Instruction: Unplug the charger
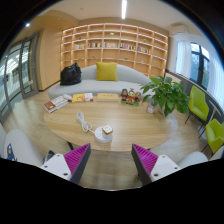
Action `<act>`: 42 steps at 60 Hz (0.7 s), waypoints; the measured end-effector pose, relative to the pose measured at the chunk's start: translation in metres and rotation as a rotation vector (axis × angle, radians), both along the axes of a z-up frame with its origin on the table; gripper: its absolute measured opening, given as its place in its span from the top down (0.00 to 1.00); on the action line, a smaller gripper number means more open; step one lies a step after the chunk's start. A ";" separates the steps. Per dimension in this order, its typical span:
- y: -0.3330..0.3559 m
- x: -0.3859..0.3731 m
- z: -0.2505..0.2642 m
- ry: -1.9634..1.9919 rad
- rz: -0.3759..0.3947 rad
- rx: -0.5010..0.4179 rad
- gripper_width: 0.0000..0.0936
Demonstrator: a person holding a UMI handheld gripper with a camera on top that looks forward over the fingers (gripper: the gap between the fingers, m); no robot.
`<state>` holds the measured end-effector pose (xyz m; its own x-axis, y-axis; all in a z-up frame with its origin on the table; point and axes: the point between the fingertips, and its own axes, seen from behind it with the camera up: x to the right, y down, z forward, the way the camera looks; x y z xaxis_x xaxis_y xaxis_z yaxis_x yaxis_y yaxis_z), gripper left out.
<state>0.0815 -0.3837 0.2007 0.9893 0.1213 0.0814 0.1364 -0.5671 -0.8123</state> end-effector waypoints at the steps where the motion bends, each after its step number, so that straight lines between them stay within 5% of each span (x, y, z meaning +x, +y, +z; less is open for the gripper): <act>1: -0.001 0.001 -0.001 -0.002 -0.001 -0.003 0.09; 20: 0.036 0.002 -0.082 0.015 -0.001 0.004 0.09; 42: 0.178 -0.026 -0.150 0.094 -0.014 0.213 0.10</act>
